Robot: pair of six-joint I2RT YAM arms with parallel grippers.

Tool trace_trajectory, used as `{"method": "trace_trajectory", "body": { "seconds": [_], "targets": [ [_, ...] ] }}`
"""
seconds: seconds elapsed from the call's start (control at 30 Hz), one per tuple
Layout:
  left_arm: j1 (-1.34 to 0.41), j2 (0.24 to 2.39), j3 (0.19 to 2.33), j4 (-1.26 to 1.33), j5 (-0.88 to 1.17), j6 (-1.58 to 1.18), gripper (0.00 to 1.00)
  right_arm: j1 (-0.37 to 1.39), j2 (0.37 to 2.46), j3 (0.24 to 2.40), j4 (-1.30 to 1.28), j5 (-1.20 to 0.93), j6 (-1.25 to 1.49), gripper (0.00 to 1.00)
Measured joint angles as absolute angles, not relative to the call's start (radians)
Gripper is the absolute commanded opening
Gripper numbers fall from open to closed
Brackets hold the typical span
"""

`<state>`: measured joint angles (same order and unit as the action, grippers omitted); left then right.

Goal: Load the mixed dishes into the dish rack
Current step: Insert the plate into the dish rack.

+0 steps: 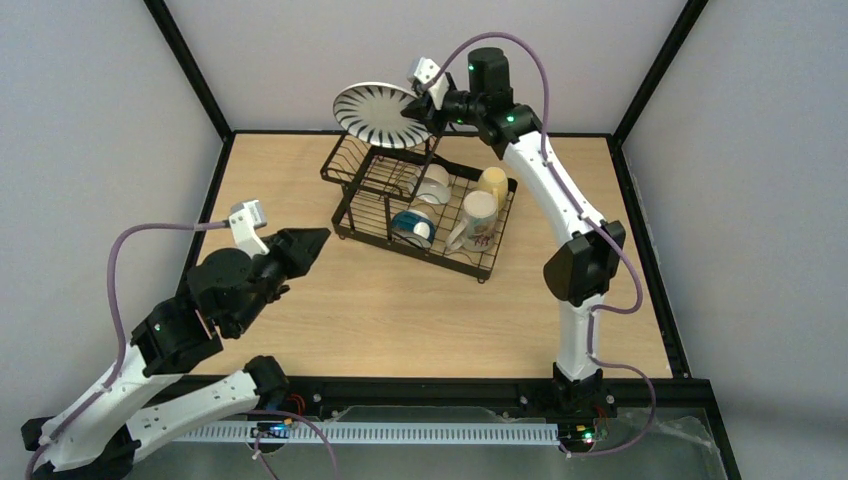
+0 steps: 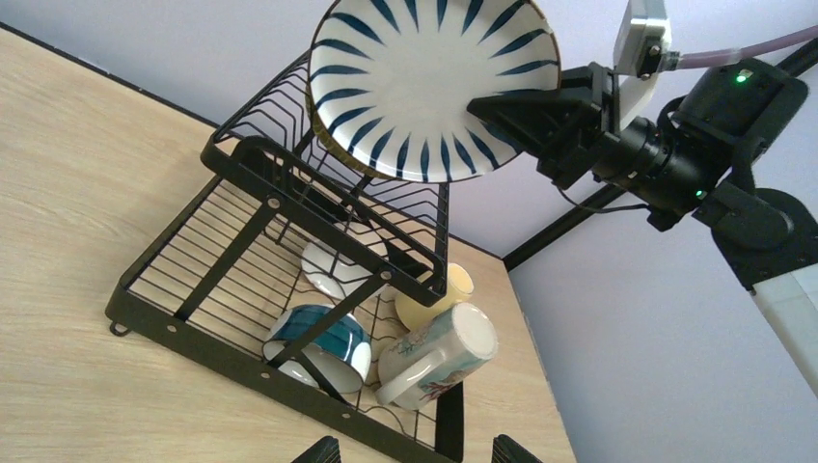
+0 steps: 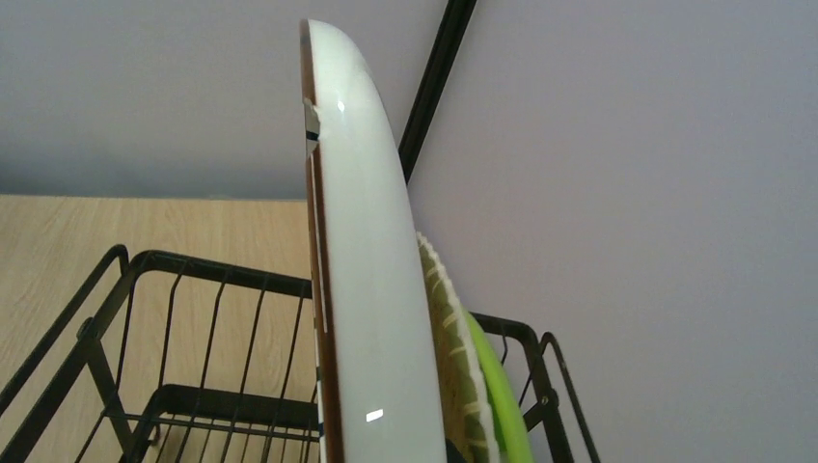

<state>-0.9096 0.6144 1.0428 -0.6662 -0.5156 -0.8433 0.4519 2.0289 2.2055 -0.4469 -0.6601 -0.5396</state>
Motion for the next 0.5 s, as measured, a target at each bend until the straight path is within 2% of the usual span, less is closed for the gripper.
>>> {"method": "trace_trajectory", "body": {
  "seconds": [0.5],
  "targets": [
    [-0.910,0.570,0.980,-0.628,-0.521,-0.872,0.89,0.451,2.038,2.140,-0.402,-0.689,-0.550,0.00]
  ]
}}
